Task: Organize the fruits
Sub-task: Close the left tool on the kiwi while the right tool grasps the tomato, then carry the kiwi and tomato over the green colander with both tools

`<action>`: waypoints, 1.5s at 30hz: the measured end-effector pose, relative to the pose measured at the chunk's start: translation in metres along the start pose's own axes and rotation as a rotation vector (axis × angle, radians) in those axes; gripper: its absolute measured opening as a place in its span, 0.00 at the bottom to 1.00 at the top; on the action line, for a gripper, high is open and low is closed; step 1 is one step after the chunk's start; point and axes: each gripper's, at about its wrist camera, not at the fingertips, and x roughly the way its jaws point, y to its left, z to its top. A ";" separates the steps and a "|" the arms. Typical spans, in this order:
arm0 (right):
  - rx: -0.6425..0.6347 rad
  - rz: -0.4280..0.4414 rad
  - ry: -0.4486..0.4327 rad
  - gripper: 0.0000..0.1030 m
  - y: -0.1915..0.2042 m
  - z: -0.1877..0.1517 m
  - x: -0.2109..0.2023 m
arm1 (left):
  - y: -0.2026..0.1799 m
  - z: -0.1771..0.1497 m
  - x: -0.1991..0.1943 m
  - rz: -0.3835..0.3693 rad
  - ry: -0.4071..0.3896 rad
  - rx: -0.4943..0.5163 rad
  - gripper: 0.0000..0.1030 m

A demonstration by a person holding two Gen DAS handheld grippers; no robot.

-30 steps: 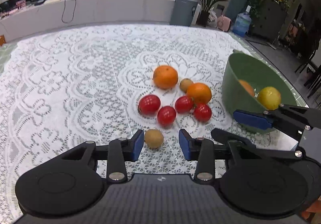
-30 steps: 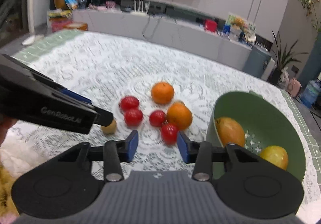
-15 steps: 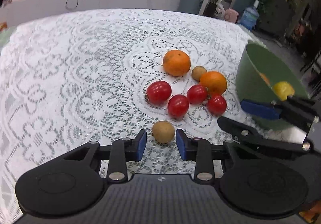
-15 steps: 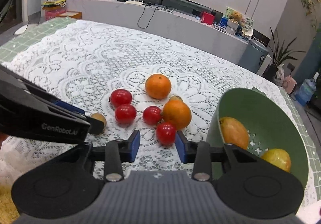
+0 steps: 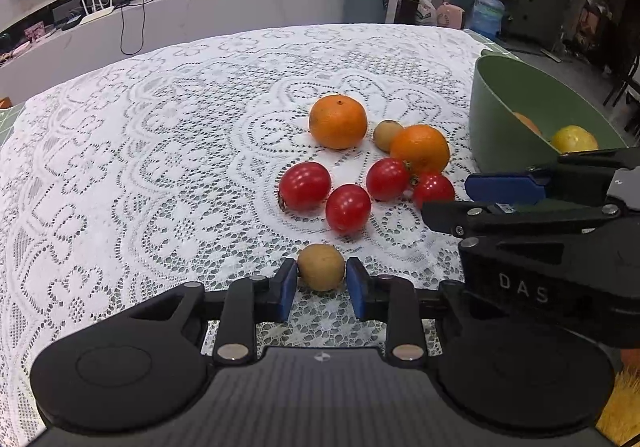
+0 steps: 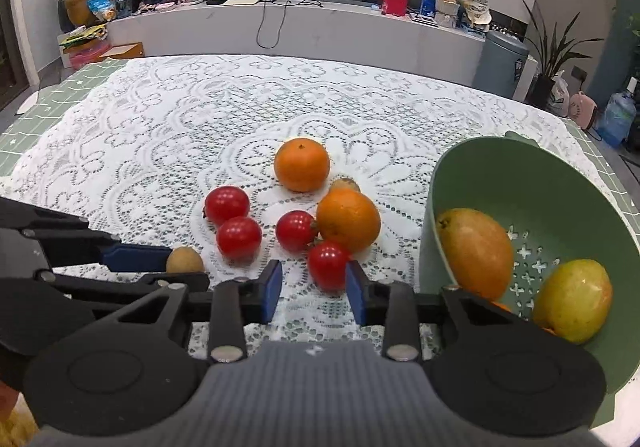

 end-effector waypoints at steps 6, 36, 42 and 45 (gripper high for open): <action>-0.038 -0.090 0.011 0.29 0.012 0.001 0.009 | 0.001 0.001 0.001 -0.005 -0.005 -0.017 0.32; 0.050 -0.076 0.016 0.21 0.003 0.002 0.016 | 0.009 0.002 -0.003 -0.007 -0.022 -0.067 0.28; 0.055 -0.063 -0.022 0.21 0.002 0.001 0.003 | 0.010 0.003 -0.014 -0.014 -0.060 -0.082 0.28; 0.058 -0.046 -0.044 0.21 0.001 0.001 -0.004 | 0.007 0.003 -0.020 -0.013 -0.077 -0.080 0.28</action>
